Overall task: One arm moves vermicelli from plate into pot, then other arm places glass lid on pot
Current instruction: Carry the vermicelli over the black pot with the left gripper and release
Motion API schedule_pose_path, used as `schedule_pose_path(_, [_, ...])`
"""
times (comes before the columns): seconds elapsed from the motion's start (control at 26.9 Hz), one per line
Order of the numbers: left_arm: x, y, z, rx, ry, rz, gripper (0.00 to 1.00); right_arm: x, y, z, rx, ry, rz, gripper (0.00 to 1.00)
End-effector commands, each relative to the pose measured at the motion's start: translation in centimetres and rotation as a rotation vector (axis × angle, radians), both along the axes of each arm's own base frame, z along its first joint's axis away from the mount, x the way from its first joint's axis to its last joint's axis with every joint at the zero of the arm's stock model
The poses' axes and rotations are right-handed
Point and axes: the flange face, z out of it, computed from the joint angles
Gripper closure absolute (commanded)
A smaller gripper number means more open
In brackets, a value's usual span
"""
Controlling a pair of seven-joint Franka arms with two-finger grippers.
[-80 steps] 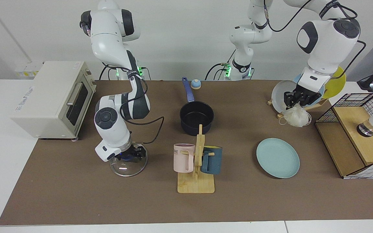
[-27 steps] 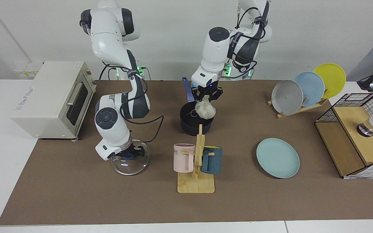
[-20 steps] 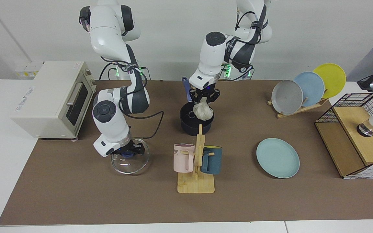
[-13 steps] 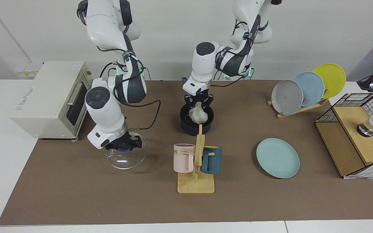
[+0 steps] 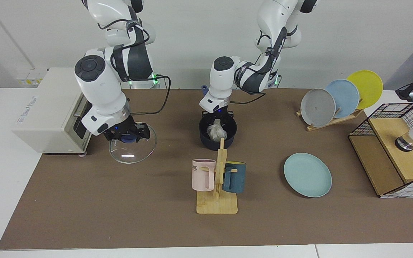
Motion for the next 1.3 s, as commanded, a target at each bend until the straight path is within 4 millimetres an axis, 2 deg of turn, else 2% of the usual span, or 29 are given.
schedule_pose_path(0.0, [0.2, 0.0, 0.4, 0.004, -0.028, 0.008, 1.0, -2.1, -0.2, -0.5, 0.006, -0.002, 0.031, 1.0])
schedule_pose_path(0.04, [0.3, 0.1, 0.4, 0.005, -0.028, 0.011, 1.0, -2.0, -0.2, -0.6, 0.009, -0.022, 0.033, 1.0])
schedule_pose_path(0.15, [0.4, 0.2, 0.4, 0.006, -0.026, 0.017, 0.77, -2.0, -0.1, -0.6, 0.01, -0.031, 0.034, 1.0])
schedule_pose_path(0.19, [0.5, 0.2, 0.5, 0.006, -0.026, 0.019, 0.65, -2.0, -0.1, -0.6, 0.01, -0.033, 0.034, 1.0])
schedule_pose_path(0.26, [0.4, 0.1, 0.4, 0.006, -0.023, 0.018, 0.33, -1.9, -0.1, -0.6, 0.01, -0.036, 0.034, 1.0])
schedule_pose_path(0.3, [0.4, 0.2, 0.4, 0.008, -0.023, 0.018, 0.13, -1.9, -0.1, -0.6, 0.01, -0.037, 0.034, 1.0])
schedule_pose_path(0.33, [0.4, 0.2, 0.4, 0.011, -0.022, 0.015, 0.0, -1.9, -0.1, -0.6, 0.01, -0.037, 0.032, 1.0])
schedule_pose_path(0.63, [0.7, 0.1, 1.0, 0.005, -0.031, 0.021, 0.0, -1.9, 0.1, -0.8, 0.01, -0.036, 0.03, 1.0])
schedule_pose_path(0.85, [1.5, 0.6, 3.3, 0.051, -0.014, 0.034, 0.0, -1.9, 0.0, -0.9, 0.011, -0.032, 0.027, 1.0])
schedule_pose_path(1.08, [4.2, 2.2, 9.0, 0.087, -0.01, 0.063, 0.0, -1.9, 0.1, -1.0, 0.01, -0.032, 0.03, 1.0])
schedule_pose_path(1.26, [7.1, 6.2, 12.5, 0.085, 0.053, 0.043, 0.0, -2.1, 0.1, -1.7, 0.009, -0.023, 0.033, 1.0])
